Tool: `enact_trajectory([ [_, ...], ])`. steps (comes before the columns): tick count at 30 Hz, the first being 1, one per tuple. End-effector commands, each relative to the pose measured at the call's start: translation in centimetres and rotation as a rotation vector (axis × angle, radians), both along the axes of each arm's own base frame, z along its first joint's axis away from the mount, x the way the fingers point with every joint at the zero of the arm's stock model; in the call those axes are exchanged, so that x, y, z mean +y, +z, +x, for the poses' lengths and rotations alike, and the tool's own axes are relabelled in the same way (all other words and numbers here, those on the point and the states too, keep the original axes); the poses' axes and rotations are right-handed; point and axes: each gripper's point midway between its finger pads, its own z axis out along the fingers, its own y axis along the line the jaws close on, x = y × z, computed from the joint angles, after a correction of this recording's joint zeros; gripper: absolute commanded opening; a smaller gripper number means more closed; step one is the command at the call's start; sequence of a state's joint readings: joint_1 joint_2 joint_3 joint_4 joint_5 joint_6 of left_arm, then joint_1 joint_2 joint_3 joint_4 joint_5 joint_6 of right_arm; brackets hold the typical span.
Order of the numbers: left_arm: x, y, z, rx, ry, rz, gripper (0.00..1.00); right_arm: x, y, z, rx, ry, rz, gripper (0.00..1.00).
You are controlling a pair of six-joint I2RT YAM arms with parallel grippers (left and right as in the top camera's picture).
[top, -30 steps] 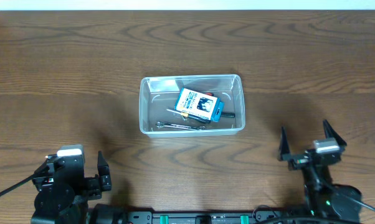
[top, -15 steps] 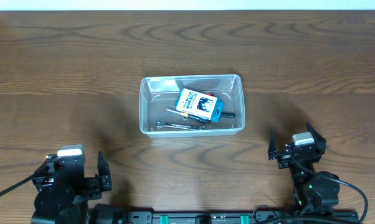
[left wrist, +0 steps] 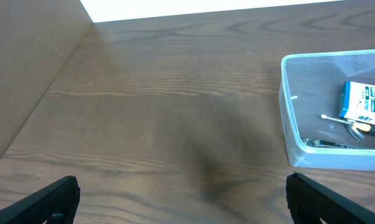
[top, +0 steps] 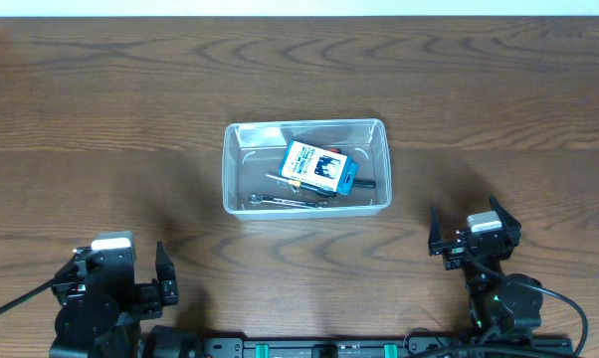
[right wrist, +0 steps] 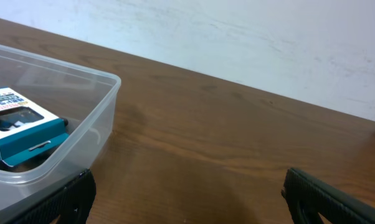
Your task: Pack container
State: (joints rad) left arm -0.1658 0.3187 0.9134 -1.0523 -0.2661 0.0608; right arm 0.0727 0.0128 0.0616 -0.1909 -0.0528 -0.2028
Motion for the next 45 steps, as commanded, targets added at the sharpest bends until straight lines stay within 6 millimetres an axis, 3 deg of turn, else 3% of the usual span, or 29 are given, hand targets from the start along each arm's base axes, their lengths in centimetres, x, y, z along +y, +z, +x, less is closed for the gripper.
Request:
enact_trajectory([
  [1,0.1,-0.1,-0.1,0.005,-0.003,0.017,0.98,0.3,-0.1,0.0,-0.002,0.01,0.012,0.99],
  [17,0.1,0.6,-0.2,-0.055,-0.005,0.004,0.98,0.3,-0.1,0.0,-0.001,0.01,0.012,0.99],
  [21,-2.0,0.7,1.6,-0.194,-0.097,-0.068,0.98,0.3,-0.1,0.0,-0.001,0.01,0.012,0.99],
  [24,-3.3,-0.8,4.4,-0.295,-0.143,-0.111,0.98,0.3,-0.1,0.0,-0.002,0.01,0.012,0.99],
  [30,-3.2,-4.0,8.7,-0.454,-0.095,-0.201,0.98,0.3,-0.1,0.0,-0.001,0.01,0.012,0.99],
  [39,-2.8,-6.6,9.4,-0.572,-0.088,-0.188,0.98,0.3,-0.1,0.0,-0.002,0.01,0.012,0.99],
  [43,-2.8,-9.4,9.7,-0.504,-0.076,-0.203,0.98,0.3,-0.1,0.0,-0.001,0.01,0.012,0.99],
  [45,-2.8,-12.4,9.5,-0.387,-0.062,-0.216,0.98,0.3,-0.1,0.0,-0.002,0.01,0.012,0.99],
])
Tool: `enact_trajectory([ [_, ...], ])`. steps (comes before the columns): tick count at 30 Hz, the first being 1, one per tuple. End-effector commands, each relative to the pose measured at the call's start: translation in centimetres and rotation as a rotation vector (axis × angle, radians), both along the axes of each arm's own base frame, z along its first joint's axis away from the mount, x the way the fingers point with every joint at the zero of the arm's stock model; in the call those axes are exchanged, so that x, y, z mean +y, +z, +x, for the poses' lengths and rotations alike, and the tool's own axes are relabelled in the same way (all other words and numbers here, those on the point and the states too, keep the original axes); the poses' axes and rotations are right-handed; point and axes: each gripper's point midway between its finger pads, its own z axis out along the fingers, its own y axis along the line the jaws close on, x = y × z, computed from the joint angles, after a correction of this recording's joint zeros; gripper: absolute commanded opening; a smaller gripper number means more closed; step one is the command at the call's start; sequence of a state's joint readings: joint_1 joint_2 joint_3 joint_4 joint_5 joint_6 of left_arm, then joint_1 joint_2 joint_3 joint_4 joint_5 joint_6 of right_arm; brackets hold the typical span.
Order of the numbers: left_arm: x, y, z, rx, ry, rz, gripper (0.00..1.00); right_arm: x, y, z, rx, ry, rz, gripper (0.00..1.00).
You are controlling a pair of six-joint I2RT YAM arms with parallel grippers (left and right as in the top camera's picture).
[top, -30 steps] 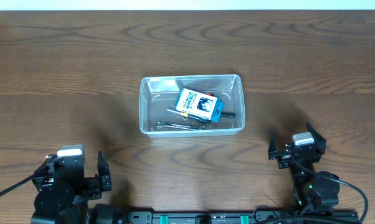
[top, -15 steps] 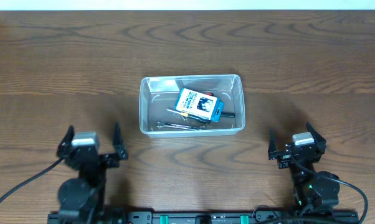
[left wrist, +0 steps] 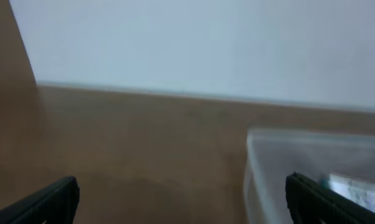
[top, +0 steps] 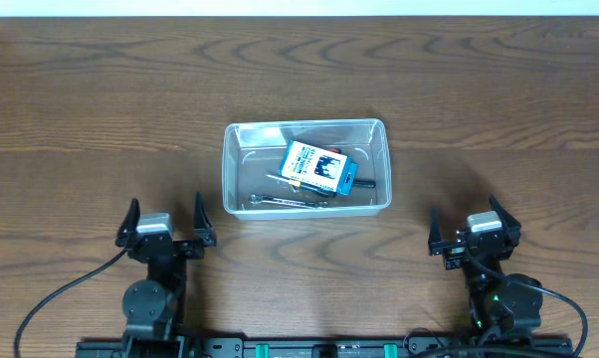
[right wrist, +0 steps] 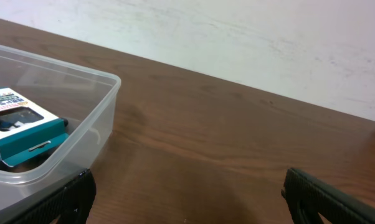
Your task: Pack container
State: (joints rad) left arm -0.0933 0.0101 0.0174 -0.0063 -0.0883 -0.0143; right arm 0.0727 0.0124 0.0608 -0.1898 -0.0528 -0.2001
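Observation:
A clear plastic container [top: 238,164] sits mid-table, holding a blue and white box [top: 313,167], a thin metal wrench [top: 280,202] and a dark-handled tool [top: 354,183]. My left gripper [top: 166,223] rests open near the table's front, just left of the container's near corner, nothing between its fingers. Its wrist view is blurred, showing the container wall [left wrist: 262,168] at right. At the front right my right gripper [top: 469,229] stands open and empty, with the container [right wrist: 106,93] and the box [right wrist: 19,124] to its left.
The wooden table [top: 499,99] stretches wide around the container. A pale wall [right wrist: 237,31] runs behind the table's far edge. The arm bases and cables lie along the front edge.
My left gripper has moved from the front left corner to a spot closer to the container, and its camera now faces level toward the wall. The right arm has not moved.

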Motion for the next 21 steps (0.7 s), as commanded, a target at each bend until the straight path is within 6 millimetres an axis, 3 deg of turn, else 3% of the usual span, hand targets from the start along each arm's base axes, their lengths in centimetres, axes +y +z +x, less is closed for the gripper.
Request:
enact_trajectory([
  [1,-0.4,-2.1,-0.1,0.075,-0.022,-0.03,0.98,0.3,-0.1,0.0,-0.001,0.011,0.009,0.99],
  [21,-1.0,-3.3,-0.1,0.13,-0.056,-0.03,0.98,0.3,-0.1,0.0,-0.001,0.011,0.009,0.99],
])
